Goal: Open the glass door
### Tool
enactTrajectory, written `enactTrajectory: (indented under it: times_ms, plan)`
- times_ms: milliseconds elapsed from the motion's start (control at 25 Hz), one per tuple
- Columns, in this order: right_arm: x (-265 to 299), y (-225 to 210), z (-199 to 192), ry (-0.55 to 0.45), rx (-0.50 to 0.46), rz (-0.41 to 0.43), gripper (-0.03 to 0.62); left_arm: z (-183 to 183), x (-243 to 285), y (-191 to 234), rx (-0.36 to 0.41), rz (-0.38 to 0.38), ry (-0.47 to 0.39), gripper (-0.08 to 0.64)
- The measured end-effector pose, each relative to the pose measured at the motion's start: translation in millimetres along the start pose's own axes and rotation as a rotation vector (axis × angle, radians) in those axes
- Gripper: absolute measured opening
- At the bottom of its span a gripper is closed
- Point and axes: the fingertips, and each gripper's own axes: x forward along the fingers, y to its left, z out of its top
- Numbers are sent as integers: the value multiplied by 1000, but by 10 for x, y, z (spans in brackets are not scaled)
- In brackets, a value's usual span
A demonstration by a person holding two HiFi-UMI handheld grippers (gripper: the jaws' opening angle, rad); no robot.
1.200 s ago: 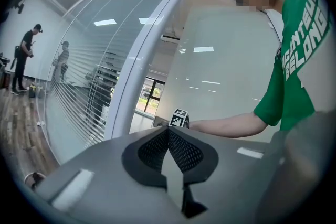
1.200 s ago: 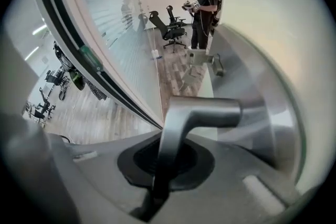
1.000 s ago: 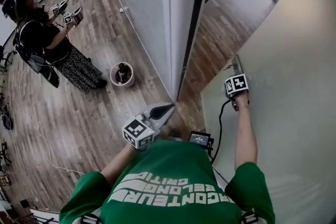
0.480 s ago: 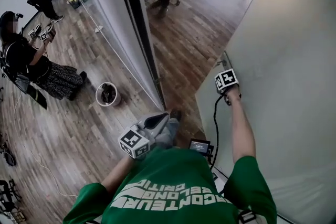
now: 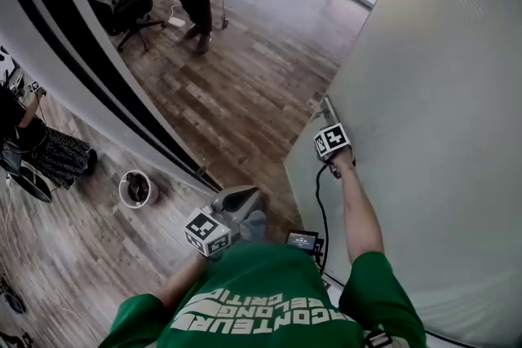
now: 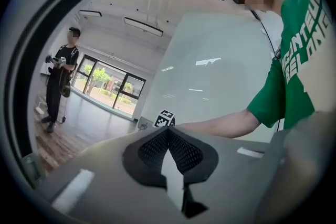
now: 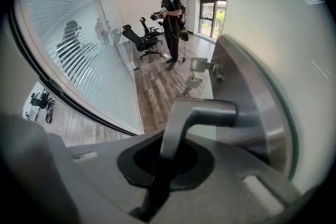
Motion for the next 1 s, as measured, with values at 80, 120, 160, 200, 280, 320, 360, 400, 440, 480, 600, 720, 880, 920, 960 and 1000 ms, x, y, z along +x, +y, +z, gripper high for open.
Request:
enactTrajectory:
  times_ms: [80,120,160,200,280,320,360,400,440,480,600,720,880,920,960,1000]
  plan:
    - [-21,-158,-30,-1,20,-8,-6,13,155,54,-10,-18,5,17]
    - [-45,-244,-42,0,31,-13,-6,28,238,77,-16,-28,9,17]
    - [-72,-331,-53,0,41,-19,-6,48,320,95,-22,-38,14,17]
    - [-97,-413,-65,0,49,-27,-6,69,396,108,-27,-50,18,17]
    - [-118,-569,-88,4,61,-46,-6,97,535,140,-32,-68,26,17]
    - [-116,-646,-102,6,66,-53,-6,101,604,165,-33,-74,28,17]
    - [-109,-723,-117,7,73,-58,-6,98,673,192,-35,-78,30,17]
    - [-102,-799,-136,6,81,-61,-6,91,740,219,-38,-82,31,17]
    - [-101,-872,-159,4,89,-64,-6,87,804,241,-41,-86,32,17]
    - [-107,-941,-185,3,98,-67,-6,88,864,259,-43,-90,33,18]
    - [-150,-1142,-260,1,129,-71,-6,113,1036,287,-44,-104,39,17]
    - [-179,-1354,-319,-7,156,-76,-6,135,1200,313,-44,-110,41,17]
    - [-240,-1615,-369,-10,183,-93,-6,192,1371,361,-51,-116,40,17]
    - [-253,-1674,-391,-10,190,-97,-6,193,1405,374,-54,-117,40,17]
    - [-264,-1735,-417,-11,198,-101,-6,187,1440,387,-56,-118,41,18]
    - [-271,-1798,-441,-12,207,-105,-6,179,1479,397,-57,-121,42,17]
